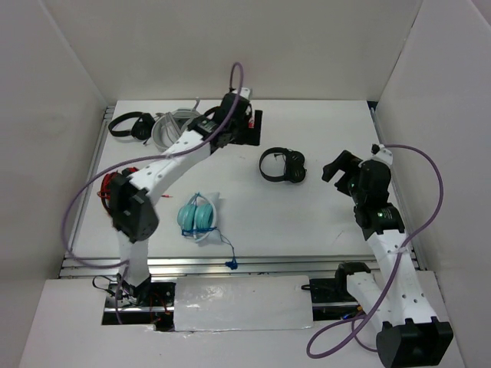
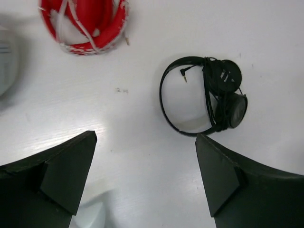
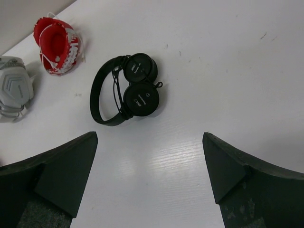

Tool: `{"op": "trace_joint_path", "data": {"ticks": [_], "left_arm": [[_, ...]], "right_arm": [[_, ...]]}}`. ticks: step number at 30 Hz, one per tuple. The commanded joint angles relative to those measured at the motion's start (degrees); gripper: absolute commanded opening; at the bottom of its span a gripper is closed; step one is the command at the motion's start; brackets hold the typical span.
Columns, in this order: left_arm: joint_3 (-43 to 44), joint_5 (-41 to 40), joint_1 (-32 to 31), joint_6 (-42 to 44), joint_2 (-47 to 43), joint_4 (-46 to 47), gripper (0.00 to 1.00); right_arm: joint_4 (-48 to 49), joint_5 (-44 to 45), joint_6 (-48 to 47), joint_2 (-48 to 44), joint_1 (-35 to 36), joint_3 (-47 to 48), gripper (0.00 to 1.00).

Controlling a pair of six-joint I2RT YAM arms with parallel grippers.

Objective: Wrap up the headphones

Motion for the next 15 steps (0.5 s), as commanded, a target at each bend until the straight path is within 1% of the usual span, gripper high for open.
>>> {"op": "trace_joint_path", "data": {"ticks": [1, 2, 3, 4, 5, 7, 8, 9, 11, 13, 14, 15], "left_arm": [[-14.31, -4.65, 0.15, -0.66, -15.71, 6.34, 0.99], [-22.45, -5.09, 0.41, -1.37, -19.14, 7.57, 0.99], [-26.01, -5.70, 0.68, -2.51, -26.05, 7.93, 0.99], [-29.87, -7.62, 1.63, -5.39, -29.60, 7.94, 0.99], [-37.05, -8.95, 2.34, -7.07, -36.43, 7.76, 0.99], [-42.89, -12.89, 4.70, -12.77, -42.27, 4.79, 0.99], [-47.44, -13.96, 5.85, -14.45, -47.52, 3.47, 0.99], [-49.40, -15.10, 7.52, -17.69, -50.00, 1.98, 0.99], [-54.14, -17.30, 9.28, -20.52, -56.67, -2.33, 0.99], [-56.71, -18.88, 10.87, -23.94, -60.21, -4.45, 0.99], [-58.20, -20.72, 10.96, -25.62, -62.92, -6.02, 0.99], [-58.73, -21.17, 11.05, -26.68, -63.73, -6.38, 0.99]], "right_arm": [[-1.87, 2.02, 2.86, -1.36, -0.31, 2.05, 1.00], [-3.53, 2.64, 3.49, -1.27, -0.31, 2.32, 1.00], [-4.16, 2.99, 3.76, -1.09, -0.31, 2.58, 1.00], [-4.69, 3.87, 4.20, -1.09, -0.31, 2.58, 1.00], [-5.56, 4.22, 4.55, -1.01, -0.31, 2.58, 1.00], [-5.92, 4.32, 4.64, -1.36, -0.22, 2.24, 1.00], [-5.57, 4.58, 4.90, -1.62, -0.31, 1.45, 1.00], [-5.40, 4.93, 5.08, -1.97, -0.40, 1.09, 1.00], [-5.13, 5.45, 5.43, -2.41, -0.49, 0.22, 1.00], [-5.13, 6.59, 5.95, -3.20, -0.49, -0.23, 1.00], [-5.04, 7.21, 5.96, -3.55, -0.49, -0.66, 1.00], [-5.04, 7.74, 6.39, -4.42, -0.49, -0.76, 1.00]]}}
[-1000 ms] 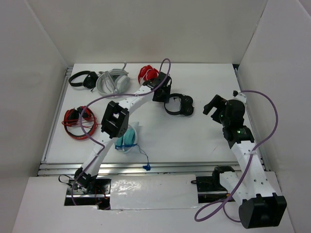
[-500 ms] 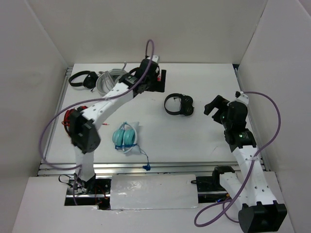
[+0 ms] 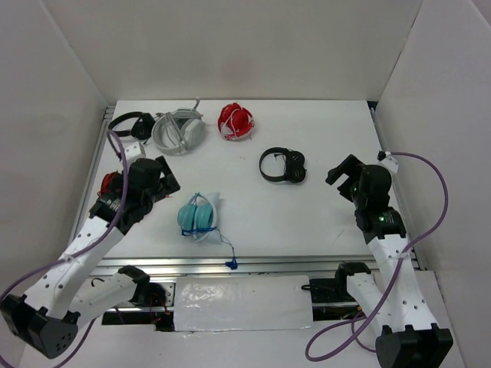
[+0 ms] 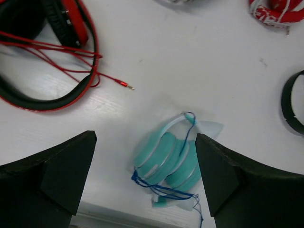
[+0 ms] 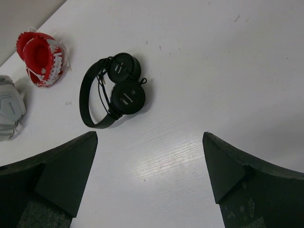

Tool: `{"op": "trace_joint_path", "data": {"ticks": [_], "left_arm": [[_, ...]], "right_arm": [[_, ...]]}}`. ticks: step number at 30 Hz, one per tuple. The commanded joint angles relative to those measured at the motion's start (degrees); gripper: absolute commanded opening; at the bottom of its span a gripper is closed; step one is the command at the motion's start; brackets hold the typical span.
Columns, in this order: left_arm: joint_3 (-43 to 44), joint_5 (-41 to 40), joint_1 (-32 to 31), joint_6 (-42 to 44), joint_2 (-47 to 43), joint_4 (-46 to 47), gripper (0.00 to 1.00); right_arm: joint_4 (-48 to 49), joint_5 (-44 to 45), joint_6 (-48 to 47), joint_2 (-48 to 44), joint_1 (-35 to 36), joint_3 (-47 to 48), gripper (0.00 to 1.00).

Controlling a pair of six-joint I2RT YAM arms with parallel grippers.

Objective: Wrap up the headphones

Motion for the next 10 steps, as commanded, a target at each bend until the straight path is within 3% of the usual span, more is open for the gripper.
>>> {"op": "trace_joint_path", "data": {"ticks": [1, 10], "left_arm": [[-1.49, -4.81, 1.04, -7.24, -4.11, -2.50, 0.99], [-0.09, -1.21, 3.68, -6.09, -1.57, -1.79, 0.99]], "right_arm": [[0.25, 3.17, 1.65, -2.49, -0.38, -0.56, 1.00], [0.78, 4.23, 2.09, -7.76, -0.38, -2.84, 1.00]]}}
